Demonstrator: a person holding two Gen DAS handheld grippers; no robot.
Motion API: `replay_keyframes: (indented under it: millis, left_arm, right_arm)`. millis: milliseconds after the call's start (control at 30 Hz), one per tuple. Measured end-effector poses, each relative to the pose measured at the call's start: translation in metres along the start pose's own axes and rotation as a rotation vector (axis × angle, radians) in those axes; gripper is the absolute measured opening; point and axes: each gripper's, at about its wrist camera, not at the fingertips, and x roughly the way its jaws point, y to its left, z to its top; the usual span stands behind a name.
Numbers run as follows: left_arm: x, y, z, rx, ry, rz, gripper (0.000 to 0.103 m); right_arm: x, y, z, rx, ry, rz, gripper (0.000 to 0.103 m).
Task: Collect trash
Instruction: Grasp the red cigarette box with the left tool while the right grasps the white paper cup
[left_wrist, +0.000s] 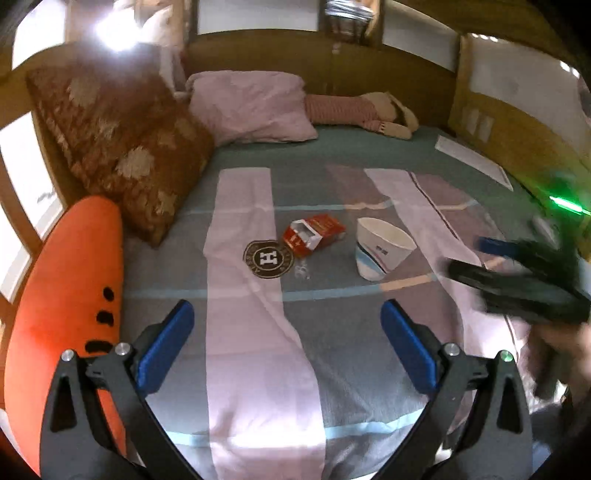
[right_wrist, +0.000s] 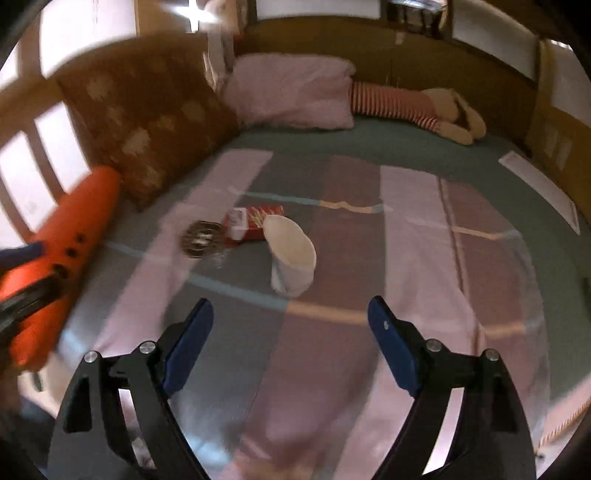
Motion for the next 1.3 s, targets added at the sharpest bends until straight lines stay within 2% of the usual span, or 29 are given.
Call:
replay_keyframes:
  millis: [133,233,300,333,367,433,567,667,733,900,967,1000,1067,1100,1167,1300]
  left_arm:
    - [0.009,-0.007,0.008,0.094,0.015,-0.041,0.100]
    - [0.025,-0.007,0.018,0.156,0.028,-0.081,0.100]
    - [0.049,-0.006,0.031,0.202,0.049,-0.106,0.100]
    - [0.060,-0.007,0.038,0.222,0.060,-0.139,0.100]
    - [0.068,-0.008,0.042,0.237,0.065,-0.168,0.100]
    - [0.093,-0.010,0.056,0.284,0.065,-0.210,0.100]
    - [0.158,-0.020,0.077,0.397,0.104,-0.219,0.100]
    - [0.202,-0.033,0.085,0.501,0.153,-0.222,0.100]
    - [0.227,-0.039,0.088,0.556,0.182,-0.226,0.100]
    - [0.275,-0.053,0.091,0.605,0.288,-0.278,0.100]
    - [0.293,-0.058,0.088,0.602,0.330,-0.282,0.091]
    - [0.298,-0.060,0.084,0.587,0.352,-0.293,0.072]
    - [0.300,-0.060,0.080,0.554,0.346,-0.301,0.062]
    - [0.293,-0.058,0.077,0.525,0.341,-0.332,0.061]
    - [0.274,-0.057,0.074,0.512,0.315,-0.291,0.060]
    - [0.206,-0.043,0.074,0.339,0.234,-0.251,0.060]
  right_arm:
    - [0.062,-0.006,0.009,-0.038,0.036,-0.014,0.084]
    - [0.087,-0.015,0.013,0.008,0.026,0.046,0.084]
    - [0.099,-0.018,0.016,0.048,0.039,0.129,0.068]
    - [0.105,-0.017,0.019,0.056,0.062,0.161,0.041]
    - [0.106,-0.018,0.020,0.065,0.073,0.169,0.034]
    - [0.096,-0.025,0.025,0.105,0.059,0.169,0.026]
    - [0.045,-0.043,0.036,0.184,-0.020,0.151,0.025]
    - [0.022,-0.054,0.034,0.218,-0.036,0.126,0.025]
    - [0.017,-0.057,0.034,0.222,-0.037,0.114,0.025]
    - [0.016,-0.060,0.036,0.237,-0.035,0.114,0.026]
    - [0.017,-0.058,0.037,0.231,-0.035,0.111,0.026]
    - [0.018,-0.056,0.037,0.225,-0.031,0.112,0.026]
    - [0.019,-0.053,0.036,0.214,-0.021,0.112,0.026]
    - [0.019,-0.052,0.036,0.211,-0.018,0.112,0.026]
    - [0.014,-0.048,0.035,0.198,-0.020,0.107,0.026]
    - [-0.009,-0.035,0.032,0.168,-0.054,0.101,0.026]
